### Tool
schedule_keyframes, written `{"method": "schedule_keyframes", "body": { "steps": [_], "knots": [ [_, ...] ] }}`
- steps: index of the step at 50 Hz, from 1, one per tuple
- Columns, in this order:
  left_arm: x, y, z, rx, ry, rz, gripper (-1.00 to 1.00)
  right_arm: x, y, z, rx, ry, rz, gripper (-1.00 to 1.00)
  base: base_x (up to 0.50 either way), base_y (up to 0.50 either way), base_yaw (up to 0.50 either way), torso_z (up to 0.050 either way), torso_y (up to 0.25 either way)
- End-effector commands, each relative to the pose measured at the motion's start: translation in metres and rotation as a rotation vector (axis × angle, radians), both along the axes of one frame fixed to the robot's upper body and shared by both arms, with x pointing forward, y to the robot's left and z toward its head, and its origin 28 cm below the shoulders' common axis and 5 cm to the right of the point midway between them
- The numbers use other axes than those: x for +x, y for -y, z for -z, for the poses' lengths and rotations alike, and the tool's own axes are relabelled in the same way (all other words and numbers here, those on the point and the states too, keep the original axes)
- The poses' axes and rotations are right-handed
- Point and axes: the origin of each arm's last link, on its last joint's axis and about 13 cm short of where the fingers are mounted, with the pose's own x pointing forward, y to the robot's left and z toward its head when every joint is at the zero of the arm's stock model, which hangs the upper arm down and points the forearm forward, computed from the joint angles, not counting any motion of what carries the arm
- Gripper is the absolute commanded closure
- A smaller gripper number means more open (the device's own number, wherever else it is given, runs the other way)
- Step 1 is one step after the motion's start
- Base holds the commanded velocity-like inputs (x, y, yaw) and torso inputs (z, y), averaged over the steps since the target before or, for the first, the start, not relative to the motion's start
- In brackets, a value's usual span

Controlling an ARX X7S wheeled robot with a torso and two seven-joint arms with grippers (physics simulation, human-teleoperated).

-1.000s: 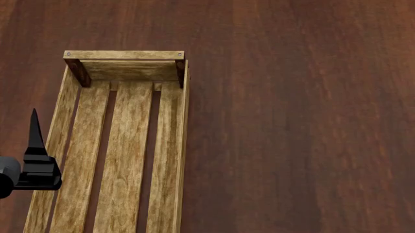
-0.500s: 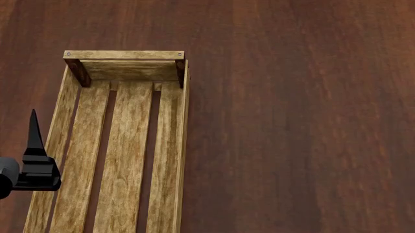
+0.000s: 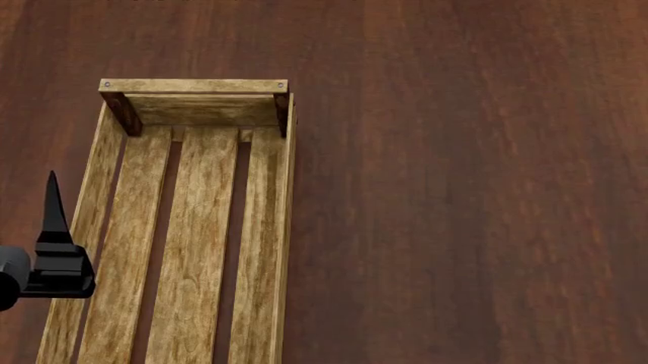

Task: Stack the left bowl on the right bowl and place them in the tray.

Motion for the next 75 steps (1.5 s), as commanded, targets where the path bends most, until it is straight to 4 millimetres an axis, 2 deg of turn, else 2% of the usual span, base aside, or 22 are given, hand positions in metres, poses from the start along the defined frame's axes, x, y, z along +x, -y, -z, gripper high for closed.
{"method": "schedule_keyframes", "body": {
  "steps": [1, 31, 75],
  "knots": [
    [0.000, -0.001, 0.000, -0.002, 0.002, -0.002, -1.00, 0.005, 0.002, 0.004, -0.010, -0.004, 0.013, 1.00, 0.00, 0.00, 0.00, 0.000, 0.000],
    [-0.001, -0.001, 0.000, -0.004, 0.001, 0.000, -1.00, 0.005, 0.003, 0.025, 0.038, -0.030, 0.020, 1.00, 0.00, 0.00, 0.00, 0.000, 0.000],
    [-0.001, -0.001, 0.000, -0.005, 0.002, 0.000, -1.00, 0.013, 0.008, 0.036, 0.072, -0.045, 0.022, 1.00, 0.00, 0.00, 0.00, 0.000, 0.000]
  ]
}}
